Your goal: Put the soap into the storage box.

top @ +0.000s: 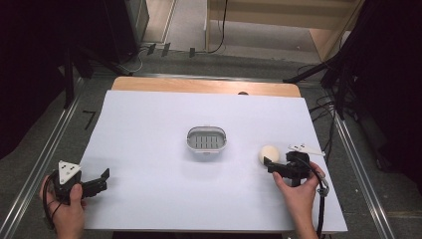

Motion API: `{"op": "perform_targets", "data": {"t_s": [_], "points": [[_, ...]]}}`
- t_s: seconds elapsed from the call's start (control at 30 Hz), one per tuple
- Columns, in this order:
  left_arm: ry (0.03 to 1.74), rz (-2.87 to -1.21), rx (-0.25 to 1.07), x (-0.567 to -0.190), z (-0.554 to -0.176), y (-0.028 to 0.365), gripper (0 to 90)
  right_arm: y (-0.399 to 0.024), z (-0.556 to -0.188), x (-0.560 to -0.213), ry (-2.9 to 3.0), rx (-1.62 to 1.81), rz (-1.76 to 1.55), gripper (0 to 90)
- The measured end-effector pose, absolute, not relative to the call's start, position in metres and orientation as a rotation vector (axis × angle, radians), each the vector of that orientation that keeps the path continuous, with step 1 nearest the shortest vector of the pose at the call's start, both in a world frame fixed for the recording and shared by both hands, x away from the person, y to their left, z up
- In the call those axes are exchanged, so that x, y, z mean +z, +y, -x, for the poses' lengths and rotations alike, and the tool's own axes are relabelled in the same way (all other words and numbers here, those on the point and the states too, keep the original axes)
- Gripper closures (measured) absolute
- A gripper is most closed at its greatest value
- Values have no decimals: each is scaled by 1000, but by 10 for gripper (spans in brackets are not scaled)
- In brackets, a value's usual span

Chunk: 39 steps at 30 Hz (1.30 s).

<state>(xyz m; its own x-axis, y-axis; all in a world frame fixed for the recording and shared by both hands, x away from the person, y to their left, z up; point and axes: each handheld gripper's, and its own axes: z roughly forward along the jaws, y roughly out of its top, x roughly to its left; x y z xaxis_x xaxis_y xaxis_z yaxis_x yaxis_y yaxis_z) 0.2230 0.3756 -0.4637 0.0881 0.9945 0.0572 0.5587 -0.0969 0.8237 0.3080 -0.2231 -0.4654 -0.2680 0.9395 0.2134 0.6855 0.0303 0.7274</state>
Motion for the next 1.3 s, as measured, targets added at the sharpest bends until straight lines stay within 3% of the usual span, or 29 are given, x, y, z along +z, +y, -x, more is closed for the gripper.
{"op": "perform_targets", "data": {"t_s": [0.67,0.93,1.3], "points": [[1545,-1735,869,-464,-223,376,3,-196,-325,-474,1974,952,-1710,165],[1546,-1735,862,-464,-224,376,3,-190,-327,-479,1954,875,-1719,236],[1545,-1734,861,-464,-224,376,3,-185,-324,-477,1995,884,-1688,248]]}}
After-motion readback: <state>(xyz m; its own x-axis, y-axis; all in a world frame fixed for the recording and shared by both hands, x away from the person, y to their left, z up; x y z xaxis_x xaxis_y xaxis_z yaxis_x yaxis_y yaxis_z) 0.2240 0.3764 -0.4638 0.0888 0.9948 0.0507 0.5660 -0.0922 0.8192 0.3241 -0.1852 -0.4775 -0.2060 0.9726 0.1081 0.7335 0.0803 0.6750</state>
